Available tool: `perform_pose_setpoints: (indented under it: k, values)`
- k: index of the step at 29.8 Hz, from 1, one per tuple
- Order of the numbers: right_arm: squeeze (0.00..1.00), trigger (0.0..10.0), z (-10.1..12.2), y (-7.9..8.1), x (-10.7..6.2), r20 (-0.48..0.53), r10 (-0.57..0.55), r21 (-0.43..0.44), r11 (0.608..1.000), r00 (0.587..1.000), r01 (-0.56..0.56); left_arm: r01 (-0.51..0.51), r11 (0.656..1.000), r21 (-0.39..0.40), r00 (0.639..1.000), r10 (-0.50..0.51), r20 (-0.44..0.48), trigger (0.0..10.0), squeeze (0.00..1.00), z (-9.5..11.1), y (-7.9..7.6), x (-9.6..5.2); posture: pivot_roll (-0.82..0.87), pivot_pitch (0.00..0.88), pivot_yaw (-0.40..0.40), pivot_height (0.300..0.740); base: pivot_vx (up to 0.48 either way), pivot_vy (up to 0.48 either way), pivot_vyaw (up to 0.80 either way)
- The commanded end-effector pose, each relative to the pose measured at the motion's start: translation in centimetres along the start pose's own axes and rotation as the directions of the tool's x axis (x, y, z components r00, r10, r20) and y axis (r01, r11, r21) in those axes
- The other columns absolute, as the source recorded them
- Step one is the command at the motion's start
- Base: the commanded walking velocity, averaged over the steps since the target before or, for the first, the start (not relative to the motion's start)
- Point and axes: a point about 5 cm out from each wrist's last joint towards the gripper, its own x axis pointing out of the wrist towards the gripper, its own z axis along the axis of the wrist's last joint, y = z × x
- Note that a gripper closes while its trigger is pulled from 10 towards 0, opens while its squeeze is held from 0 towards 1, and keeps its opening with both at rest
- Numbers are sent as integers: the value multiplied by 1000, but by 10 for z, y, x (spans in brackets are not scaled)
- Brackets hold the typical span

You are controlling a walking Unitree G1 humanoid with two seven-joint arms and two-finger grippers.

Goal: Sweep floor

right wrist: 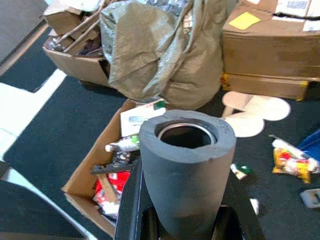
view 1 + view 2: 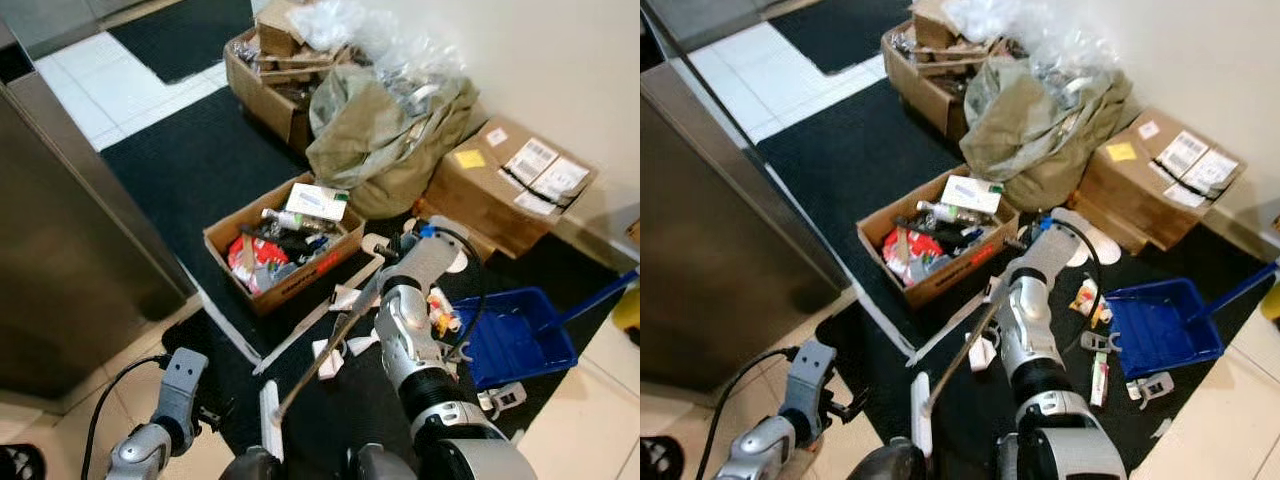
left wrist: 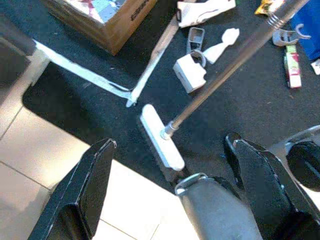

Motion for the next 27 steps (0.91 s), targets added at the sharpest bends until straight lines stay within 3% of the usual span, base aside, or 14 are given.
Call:
perform_pose_setpoints:
  k: [1, 5, 7, 10, 21, 27]
  values:
    - [0, 10000, -4, 32, -9, -5, 36, 115, 993, 999, -35, -12, 1000, 10, 999, 13, -40, 10000, 0, -13, 4, -9, 75, 374, 88, 740, 0, 0, 0]
    - [0, 10000, 21, 42, 2, 112, 59, 78, 995, 992, -68, -18, 1000, 22, 1000, 19, -15, 10000, 0, -10, 3, -9, 86, 382, 90, 740, 0, 0, 0]
    - [0, 10000, 21, 42, 2, 112, 59, 78, 995, 992, -68, -18, 1000, 22, 1000, 19, -15, 10000, 0, -10, 3, -9, 86, 382, 90, 740, 0, 0, 0]
    - [0, 10000, 38, 50, 7, 208, 101, -35, 995, 973, -96, 5, 1000, 6, 1000, -5, 4, 10000, 0, -8, -1, -7, 88, 383, 87, 740, 0, 0, 0]
    - [0, 10000, 27, 46, 2, 235, 84, -167, 985, 968, -45, 92, 996, 11, 996, -92, -2, 10000, 0, -13, -9, -11, 118, 392, 92, 740, 0, 0, 0]
    - [0, 10000, 27, 28, 2, 328, 100, -355, 934, 939, 25, 108, 994, 25, 994, -108, -3, 10000, 0, -17, -9, -17, 142, 398, 96, 740, 0, 0, 0]
